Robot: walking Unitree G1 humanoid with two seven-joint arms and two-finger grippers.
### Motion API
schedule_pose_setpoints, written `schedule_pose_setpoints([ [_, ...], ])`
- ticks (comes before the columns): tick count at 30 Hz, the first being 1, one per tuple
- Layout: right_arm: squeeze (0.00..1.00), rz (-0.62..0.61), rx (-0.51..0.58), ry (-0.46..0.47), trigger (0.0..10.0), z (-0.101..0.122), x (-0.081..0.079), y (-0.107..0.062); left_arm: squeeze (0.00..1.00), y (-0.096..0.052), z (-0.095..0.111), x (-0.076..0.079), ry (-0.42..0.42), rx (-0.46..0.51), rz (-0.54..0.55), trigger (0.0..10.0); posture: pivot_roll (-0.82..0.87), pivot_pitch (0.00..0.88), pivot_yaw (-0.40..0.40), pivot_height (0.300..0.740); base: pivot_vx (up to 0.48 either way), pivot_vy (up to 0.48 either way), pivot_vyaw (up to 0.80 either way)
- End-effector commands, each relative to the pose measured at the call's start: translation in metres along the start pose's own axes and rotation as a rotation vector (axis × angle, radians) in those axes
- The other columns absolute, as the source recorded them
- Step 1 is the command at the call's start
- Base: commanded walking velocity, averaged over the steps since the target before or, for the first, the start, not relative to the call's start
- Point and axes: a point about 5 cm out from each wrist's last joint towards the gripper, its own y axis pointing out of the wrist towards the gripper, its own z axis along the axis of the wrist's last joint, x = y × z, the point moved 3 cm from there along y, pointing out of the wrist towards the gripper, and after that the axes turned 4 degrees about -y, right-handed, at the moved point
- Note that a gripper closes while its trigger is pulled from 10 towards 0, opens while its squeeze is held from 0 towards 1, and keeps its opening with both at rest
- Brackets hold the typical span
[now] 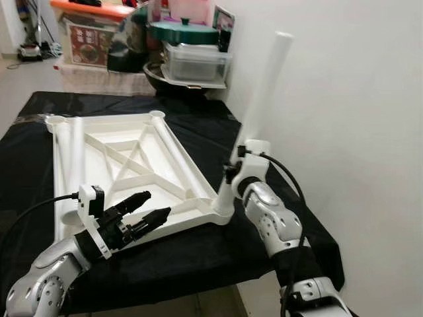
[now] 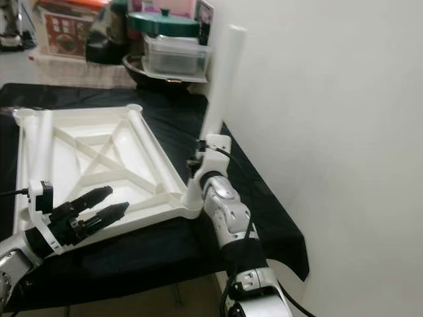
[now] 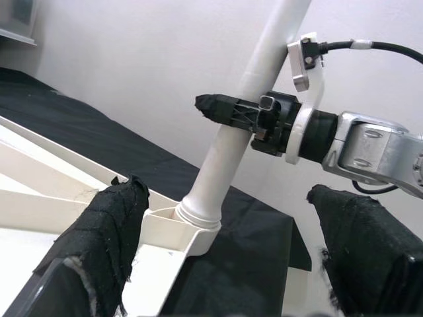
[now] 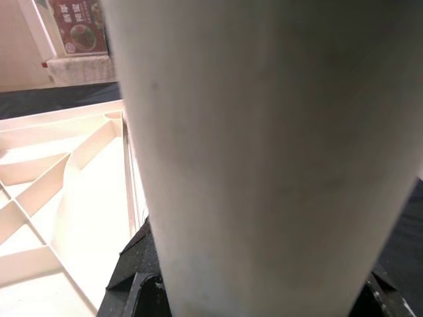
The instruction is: Building children table
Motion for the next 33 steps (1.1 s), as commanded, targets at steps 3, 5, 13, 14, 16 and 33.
schedule_pose_setpoints([
  [3,0.00,0.029,-0.187,0.038,10.0,-0.043,0.001,-0.008,0.00,0.003,-0.002,0.001,-0.001,-0.010,-0.009,10.0,0.15,0.000,-0.173,0.740,0.000,0.000,0.00],
  [5,1.00,0.167,-0.095,0.063,10.0,-0.024,-0.020,-0.008,0.00,0.004,-0.002,0.001,-0.001,-0.011,-0.009,10.0,0.15,0.000,-0.168,0.740,0.000,0.000,0.00],
  [13,0.00,0.762,0.081,0.042,10.0,0.023,-0.078,-0.041,0.00,0.004,-0.002,-0.001,0.000,-0.013,-0.009,10.0,0.15,0.000,-0.171,0.740,0.000,0.000,0.00],
  [14,0.00,0.762,0.081,0.042,10.0,0.023,-0.078,-0.041,0.00,0.004,-0.002,-0.001,0.000,-0.013,-0.009,10.0,0.15,0.000,-0.171,0.740,0.000,0.000,0.00],
  [16,0.00,0.954,0.097,-0.018,10.0,0.024,-0.091,-0.064,0.00,0.004,-0.002,-0.001,0.000,-0.010,-0.007,10.0,0.15,0.000,-0.171,0.740,0.000,0.000,0.00],
  [33,0.00,0.361,-0.087,-0.044,0.0,-0.016,-0.036,-0.008,0.00,0.005,-0.001,0.001,-0.003,-0.001,-0.011,10.0,0.14,0.000,-0.178,0.740,0.000,0.000,0.00],
])
